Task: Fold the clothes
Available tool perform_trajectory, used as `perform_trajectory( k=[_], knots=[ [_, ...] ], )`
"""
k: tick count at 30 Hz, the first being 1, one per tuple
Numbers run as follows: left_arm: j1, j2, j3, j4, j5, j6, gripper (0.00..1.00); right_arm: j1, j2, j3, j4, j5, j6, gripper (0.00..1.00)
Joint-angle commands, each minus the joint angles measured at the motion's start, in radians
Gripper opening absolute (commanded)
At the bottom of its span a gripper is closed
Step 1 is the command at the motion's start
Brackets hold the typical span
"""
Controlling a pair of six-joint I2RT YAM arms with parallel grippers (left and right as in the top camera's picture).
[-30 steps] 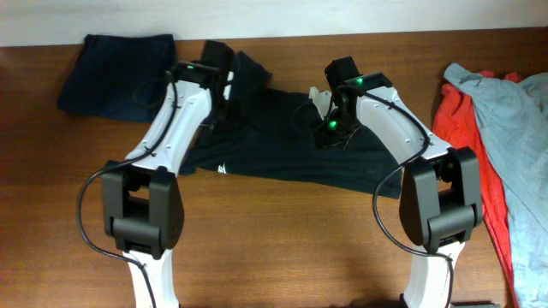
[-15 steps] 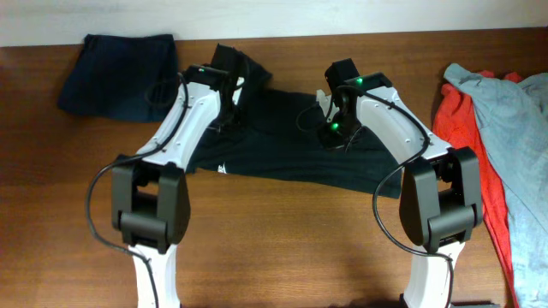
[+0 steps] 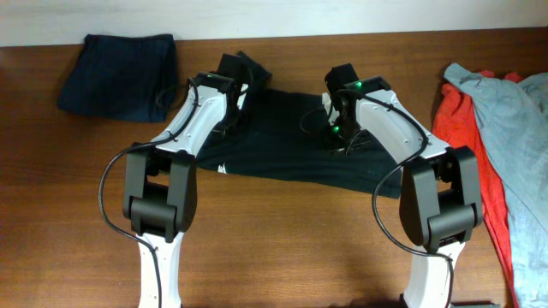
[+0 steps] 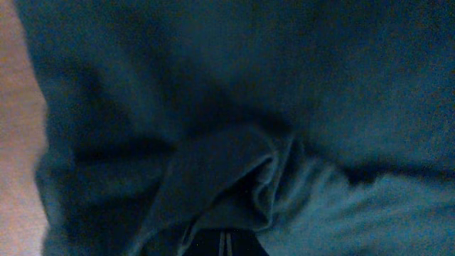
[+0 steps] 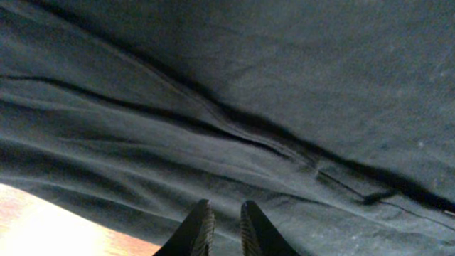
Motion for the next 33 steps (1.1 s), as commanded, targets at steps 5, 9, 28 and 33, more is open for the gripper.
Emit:
perform_trajectory(
  k=[5,9,28,33],
  knots=[
    [0.002,0.007,-0.001,0.184,-0.042,0.123,0.01,0.007,-0.021,-0.007,0.001,0.024,0.015,0.19],
    [0.000,0.007,-0.001,0.257,-0.074,0.134,0.01,0.007,-0.021,-0.007,0.001,0.024,0.015,0.20],
    [0.025,0.007,0.381,0.235,0.051,0.119,0.40,-0.118,-0.021,0.149,-0.049,0.002,0.095,0.47],
    [0.040,0.019,0.395,0.314,0.051,0.117,0.44,-0.202,-0.021,0.182,-0.053,0.001,0.094,0.54]
  ],
)
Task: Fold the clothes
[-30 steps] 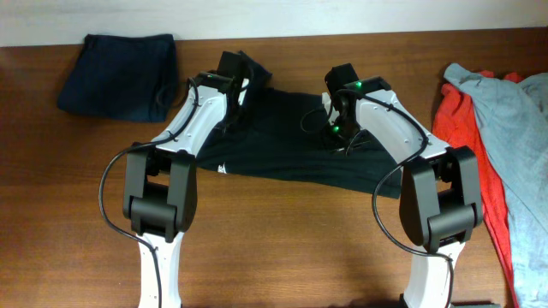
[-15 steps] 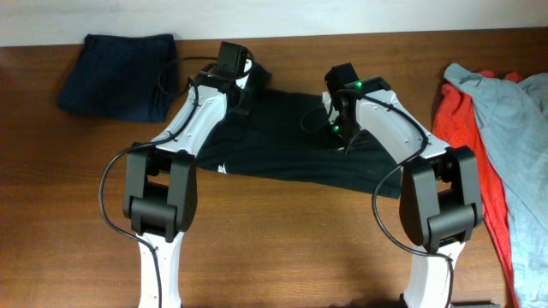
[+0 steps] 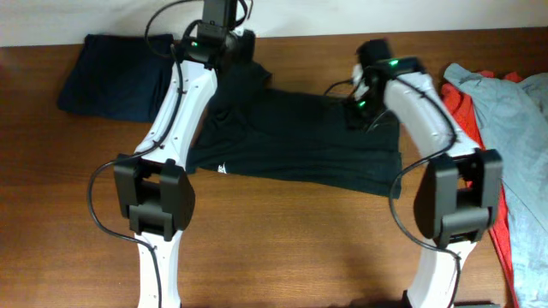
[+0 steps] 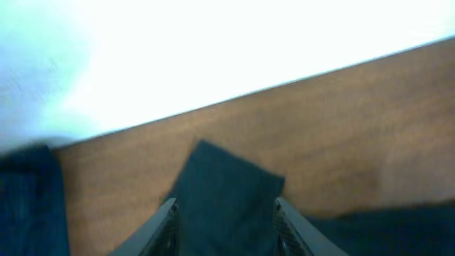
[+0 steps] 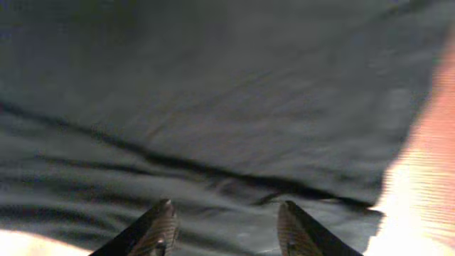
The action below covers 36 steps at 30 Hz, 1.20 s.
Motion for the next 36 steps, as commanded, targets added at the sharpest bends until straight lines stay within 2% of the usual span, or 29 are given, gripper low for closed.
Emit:
perform_trajectory(
  k=[1,9,14,19,25,36],
  knots=[
    [0.019,0.021,0.017,0.039,0.029,-0.007,0.45,-0.055,-0.021,0.019,-0.002,-0.005,0.014,0.54],
    [0.053,0.179,0.017,0.164,0.030,-0.008,0.49,-0.142,-0.021,0.012,0.097,0.013,-0.005,0.54],
    [0.064,0.266,0.017,0.230,0.130,-0.013,0.49,-0.147,-0.009,0.001,0.222,0.041,-0.004,0.54],
    [0.077,0.327,0.017,0.266,0.164,-0.046,0.50,-0.146,0.037,0.000,0.305,0.069,-0.002,0.61],
    [0.081,0.348,0.017,0.288,0.163,-0.045,0.49,-0.146,0.112,0.000,0.365,0.156,-0.001,0.64],
    [0.084,0.377,0.017,0.310,0.087,-0.041,0.49,-0.146,0.156,-0.001,0.420,0.163,0.000,0.66]
  ],
)
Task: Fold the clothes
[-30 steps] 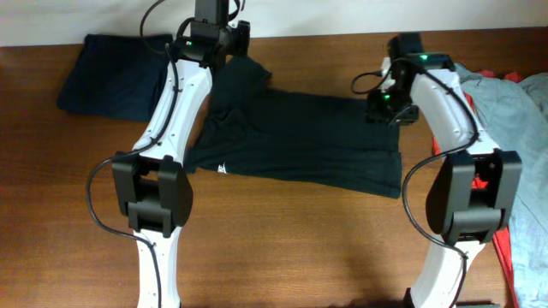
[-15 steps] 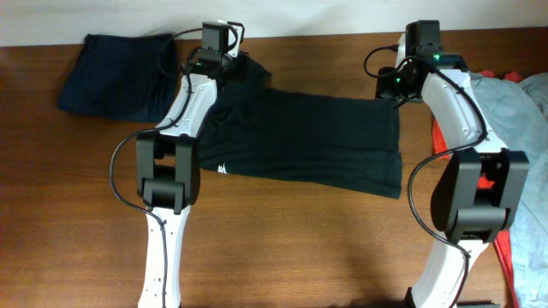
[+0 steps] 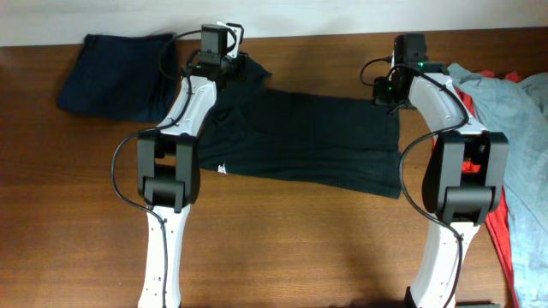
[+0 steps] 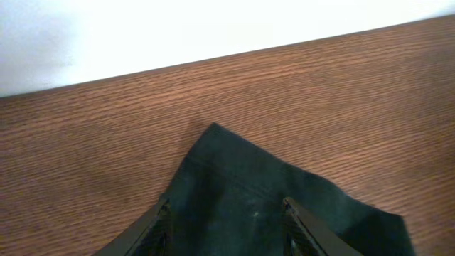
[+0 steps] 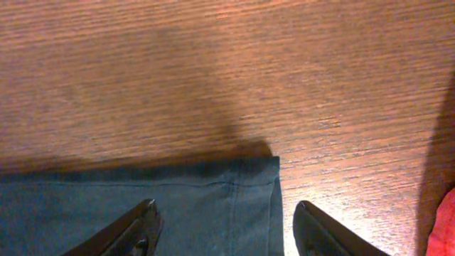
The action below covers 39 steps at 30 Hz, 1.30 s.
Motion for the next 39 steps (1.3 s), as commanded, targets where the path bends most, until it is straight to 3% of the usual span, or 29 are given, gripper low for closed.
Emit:
perform_trajectory(
  k=[1,8,17,22,27,30,39],
  knots=[
    [0.008,0.036,0.010,0.008,-0.033,-0.006,0.49,-0.002,0.001,-0.001,0.015,0.024,0.005,0.66],
    [0.008,0.045,0.010,0.020,-0.050,-0.006,0.49,-0.003,0.002,-0.005,0.053,0.024,0.005,0.66],
    [0.008,0.088,0.010,0.013,-0.067,-0.006,0.49,-0.003,0.019,-0.005,0.080,0.024,0.012,0.79],
    [0.008,0.099,0.010,-0.002,-0.067,-0.006,0.49,-0.003,0.053,-0.005,0.080,0.023,0.012,0.80],
    [0.008,0.098,0.039,-0.030,-0.066,-0.006,0.33,-0.003,0.064,-0.005,0.082,0.023,0.012,0.54],
    [0.009,0.098,0.064,-0.055,-0.066,-0.002,0.25,-0.003,0.064,-0.005,0.080,0.023,0.012,0.54],
    [0.010,0.098,0.071,-0.092,-0.067,0.017,0.17,-0.015,0.066,-0.005,0.073,0.042,0.054,0.55]
  ],
)
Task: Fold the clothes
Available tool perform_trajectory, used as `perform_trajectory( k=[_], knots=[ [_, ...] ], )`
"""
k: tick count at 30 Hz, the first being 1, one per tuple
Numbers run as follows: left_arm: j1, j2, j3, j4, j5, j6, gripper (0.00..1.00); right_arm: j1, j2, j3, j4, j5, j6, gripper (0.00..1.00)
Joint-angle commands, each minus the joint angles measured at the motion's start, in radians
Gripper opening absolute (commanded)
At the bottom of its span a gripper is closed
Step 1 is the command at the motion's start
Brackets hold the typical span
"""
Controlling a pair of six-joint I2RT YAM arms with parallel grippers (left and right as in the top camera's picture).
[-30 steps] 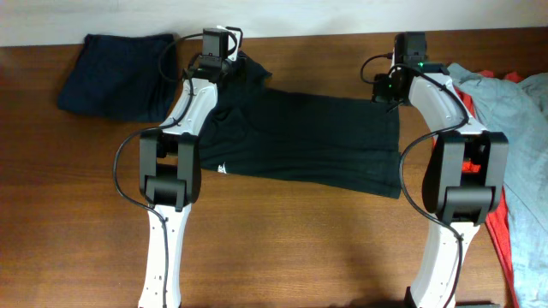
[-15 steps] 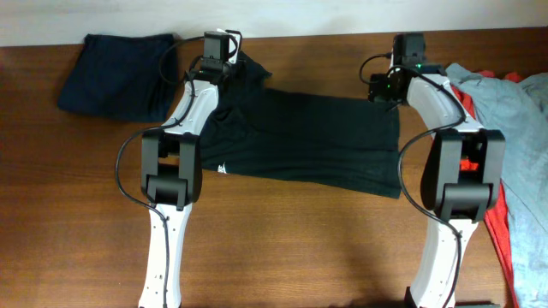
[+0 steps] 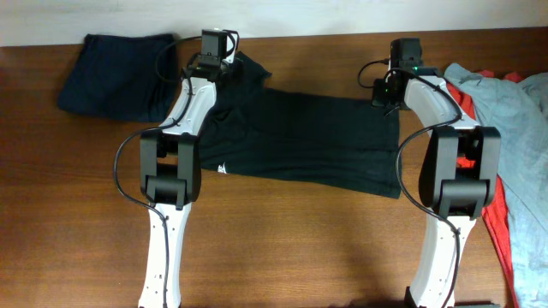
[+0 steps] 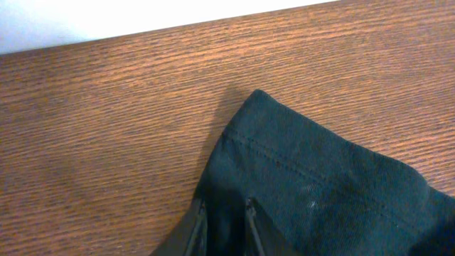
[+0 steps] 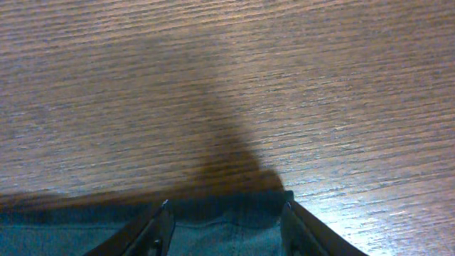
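Observation:
A dark T-shirt (image 3: 300,137) lies spread flat across the middle of the wooden table (image 3: 300,248). My left gripper (image 3: 223,60) is at the shirt's back left sleeve. In the left wrist view its fingers (image 4: 197,229) stand close together, with the edge of the sleeve (image 4: 320,185) pinched between them. My right gripper (image 3: 390,84) is at the shirt's back right corner. In the right wrist view it (image 5: 224,227) is open, its fingers wide apart on either side of the hem corner (image 5: 227,217).
A folded dark blue garment (image 3: 120,73) lies at the back left. A pile of red and grey-blue clothes (image 3: 497,111) covers the right end. The table's back edge and a white wall (image 3: 300,17) run just behind both grippers.
My left gripper's fingers have gone from wide apart to close together on the sleeve edge. My right gripper has edged closer over the hem corner and is still open.
Both grippers were low over the middle of the dark shirt, the right one's fingers together. Then both were open, the left up by the back sleeve and the right towards the right side. Both then stood open at the back corners, and now the left has shut.

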Motion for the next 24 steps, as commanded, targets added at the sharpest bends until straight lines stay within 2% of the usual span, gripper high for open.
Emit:
perform_trajectory(
  k=[1,10,13,22,24],
  knots=[
    [0.004,0.040,0.013,-0.024,0.003,0.019,0.15,-0.020,0.007,-0.005,-0.001,0.041,0.066,0.59],
    [0.008,0.040,0.015,-0.035,0.003,0.028,0.04,-0.039,0.008,-0.031,-0.009,0.031,0.109,0.60],
    [0.008,0.040,0.018,-0.039,0.003,0.028,0.02,-0.039,0.008,-0.045,-0.004,0.022,0.109,0.52],
    [0.008,0.040,0.018,-0.040,0.003,0.028,0.01,-0.039,0.009,-0.092,0.061,0.005,0.108,0.51],
    [0.008,0.040,0.021,-0.041,0.004,0.028,0.01,-0.039,0.009,-0.092,0.079,-0.030,0.096,0.46]
  ],
)
